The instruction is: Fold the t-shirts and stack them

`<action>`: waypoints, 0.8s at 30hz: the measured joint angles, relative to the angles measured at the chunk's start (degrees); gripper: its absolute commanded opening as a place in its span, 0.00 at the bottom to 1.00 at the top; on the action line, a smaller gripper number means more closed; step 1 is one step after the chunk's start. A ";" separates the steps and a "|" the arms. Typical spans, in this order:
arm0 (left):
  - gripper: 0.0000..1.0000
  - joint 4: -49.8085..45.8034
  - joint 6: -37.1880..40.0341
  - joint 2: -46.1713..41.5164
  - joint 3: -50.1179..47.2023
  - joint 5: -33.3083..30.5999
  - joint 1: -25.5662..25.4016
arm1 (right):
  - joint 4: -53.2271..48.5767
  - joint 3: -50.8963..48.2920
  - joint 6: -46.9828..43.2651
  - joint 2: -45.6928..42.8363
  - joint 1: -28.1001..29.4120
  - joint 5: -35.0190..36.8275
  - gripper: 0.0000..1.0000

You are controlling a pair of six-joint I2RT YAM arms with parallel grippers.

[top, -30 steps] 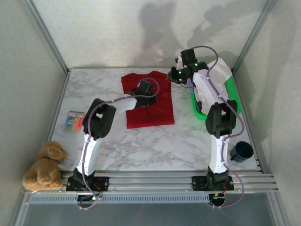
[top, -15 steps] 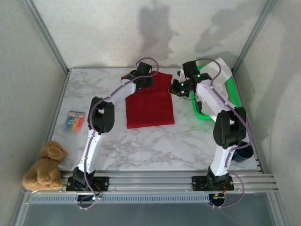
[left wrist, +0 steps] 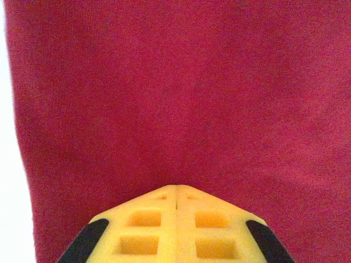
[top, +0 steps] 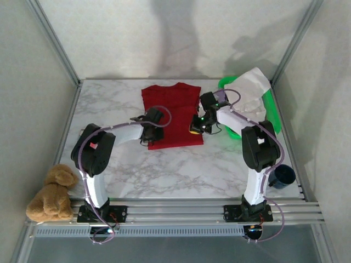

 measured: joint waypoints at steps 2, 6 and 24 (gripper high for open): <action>0.00 2.10 -0.92 -1.38 -1.31 0.24 -0.42 | 0.46 -1.20 0.17 0.98 0.33 0.04 0.00; 0.00 5.44 -2.16 -1.49 -3.65 -0.72 -1.81 | 1.55 -4.96 0.63 1.92 0.98 0.50 0.00; 0.00 19.10 -12.11 -20.65 -31.01 -6.78 -16.85 | 13.99 -36.13 5.09 -19.37 8.57 -2.23 0.07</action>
